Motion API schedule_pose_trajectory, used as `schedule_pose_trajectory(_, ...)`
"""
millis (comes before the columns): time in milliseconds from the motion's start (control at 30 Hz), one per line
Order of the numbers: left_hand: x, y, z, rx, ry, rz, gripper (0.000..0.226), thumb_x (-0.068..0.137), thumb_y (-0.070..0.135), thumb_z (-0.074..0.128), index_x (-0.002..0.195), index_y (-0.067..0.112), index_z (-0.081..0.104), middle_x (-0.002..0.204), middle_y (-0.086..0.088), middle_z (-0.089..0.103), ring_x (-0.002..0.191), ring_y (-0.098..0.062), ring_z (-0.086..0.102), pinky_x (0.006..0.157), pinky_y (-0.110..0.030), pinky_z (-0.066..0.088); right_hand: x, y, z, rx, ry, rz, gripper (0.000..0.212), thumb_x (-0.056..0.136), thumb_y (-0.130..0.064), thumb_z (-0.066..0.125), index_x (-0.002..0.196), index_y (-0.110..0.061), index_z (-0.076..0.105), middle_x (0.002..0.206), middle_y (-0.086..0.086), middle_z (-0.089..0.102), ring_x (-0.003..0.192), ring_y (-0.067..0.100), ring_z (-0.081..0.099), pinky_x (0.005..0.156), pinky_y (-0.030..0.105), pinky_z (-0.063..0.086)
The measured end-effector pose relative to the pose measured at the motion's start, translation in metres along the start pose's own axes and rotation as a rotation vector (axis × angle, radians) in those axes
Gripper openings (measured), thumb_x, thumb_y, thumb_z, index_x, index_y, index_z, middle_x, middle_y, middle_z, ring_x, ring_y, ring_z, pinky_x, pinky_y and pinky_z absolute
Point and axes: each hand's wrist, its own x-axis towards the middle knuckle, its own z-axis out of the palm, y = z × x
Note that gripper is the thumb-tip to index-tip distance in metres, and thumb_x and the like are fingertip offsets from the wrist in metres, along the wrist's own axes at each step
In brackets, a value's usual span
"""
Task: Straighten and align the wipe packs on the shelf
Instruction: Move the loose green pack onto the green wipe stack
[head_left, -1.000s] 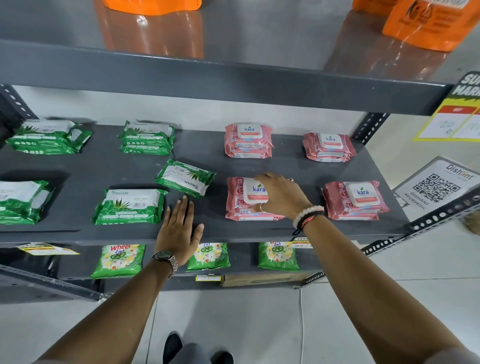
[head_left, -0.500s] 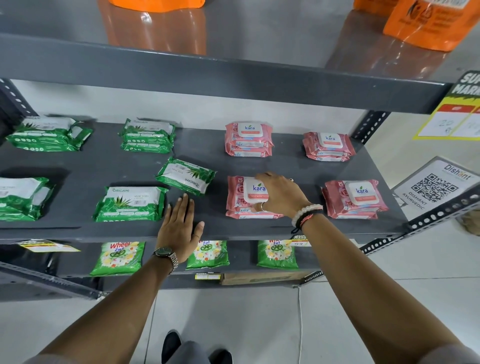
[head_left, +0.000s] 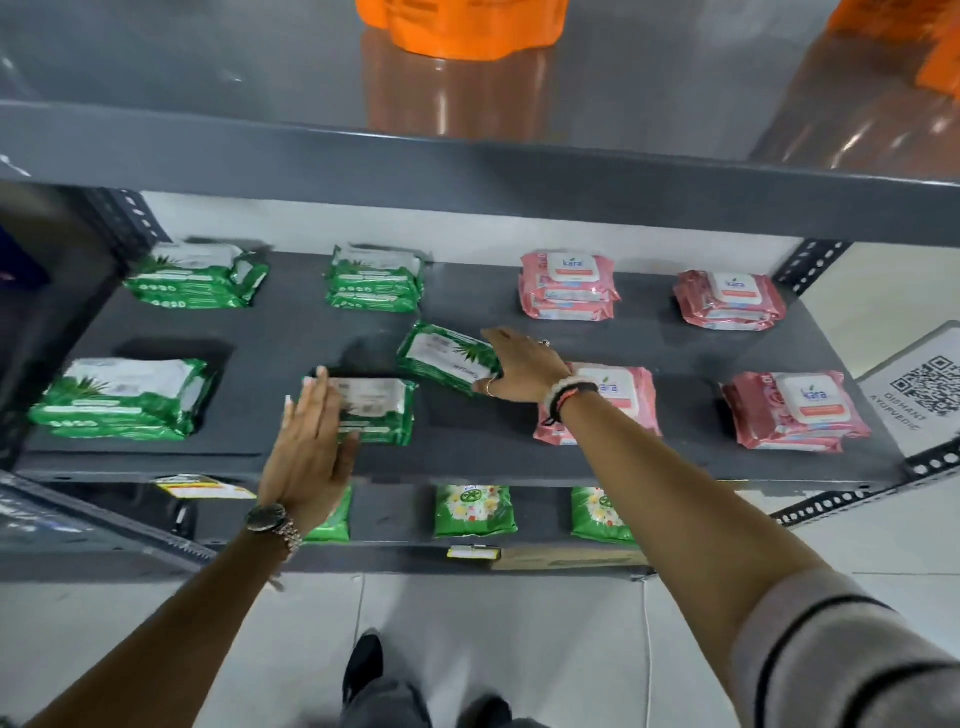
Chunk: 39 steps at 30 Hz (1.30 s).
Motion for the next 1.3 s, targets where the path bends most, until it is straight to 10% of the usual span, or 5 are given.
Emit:
schedule_pose_trajectory(167, -0.006, -0.072, -0.011, -0.036, -0.047, -0.118, 0.067, 0.093, 0.04, 0.016, 0.143, -0.004, 0.015, 0.156, -0.022, 0.01, 0.144, -0.029, 0.005, 0.119, -0.048, 0.007, 0.04, -0.032, 0.021, 0.074, -0.08, 0.111, 0.108, 0.073, -0.04, 0.077, 0.149, -0.004, 0.009, 0.156, 0.016, 0.024, 0.142, 0.031, 0.028, 0.115, 0.046, 0.029)
schedule_pose_trajectory(467, 0.003, -0.13, -0.014, 0.065, -0.189, 0.109, 0.069, 0.092, 0.046, 0.008, 0.144, 0.003, 0.022, 0.156, -0.016, 0.015, 0.143, -0.031, 0.02, 0.118, -0.046, 0.018, 0.043, -0.057, 0.016, 0.243, 0.148, 0.28, 0.082, 0.053, -0.027, 0.087, 0.126, -0.019, 0.051, 0.123, 0.005, 0.063, 0.109, 0.027, 0.061, 0.092, 0.037, 0.05)
schedule_pose_trajectory(800, 0.0, -0.139, -0.011, 0.06, -0.161, 0.136, 0.062, 0.092, 0.039, 0.02, 0.143, 0.004, 0.028, 0.156, -0.014, 0.019, 0.144, -0.029, 0.019, 0.117, -0.041, 0.014, 0.019, -0.145, 0.018, 0.236, 0.08, 0.032, 0.083, 0.057, -0.02, 0.085, 0.13, -0.013, 0.045, 0.12, 0.006, 0.059, 0.106, 0.023, 0.058, 0.091, 0.037, 0.052)
schedule_pose_trajectory(1167, -0.001, -0.138, -0.012, 0.089, -0.15, 0.122, 0.064, 0.093, 0.039, 0.019, 0.144, 0.001, 0.022, 0.156, -0.018, 0.017, 0.144, -0.03, 0.018, 0.119, -0.042, 0.014, 0.028, -0.159, 0.035, 0.039, -0.14, -0.021, 0.101, 0.071, -0.044, 0.075, 0.149, -0.015, 0.018, 0.157, 0.009, 0.023, 0.146, 0.027, 0.016, 0.12, 0.046, 0.0)
schedule_pose_trajectory(1300, -0.002, -0.139, -0.013, 0.086, -0.152, 0.132, 0.063, 0.093, 0.038, 0.019, 0.143, 0.0, 0.024, 0.155, -0.019, 0.02, 0.143, -0.032, 0.021, 0.118, -0.046, 0.019, 0.029, -0.164, 0.031, 0.137, -0.118, -0.005, 0.087, 0.076, -0.045, 0.07, 0.146, -0.02, 0.025, 0.154, 0.005, 0.031, 0.142, 0.026, 0.027, 0.118, 0.043, 0.013)
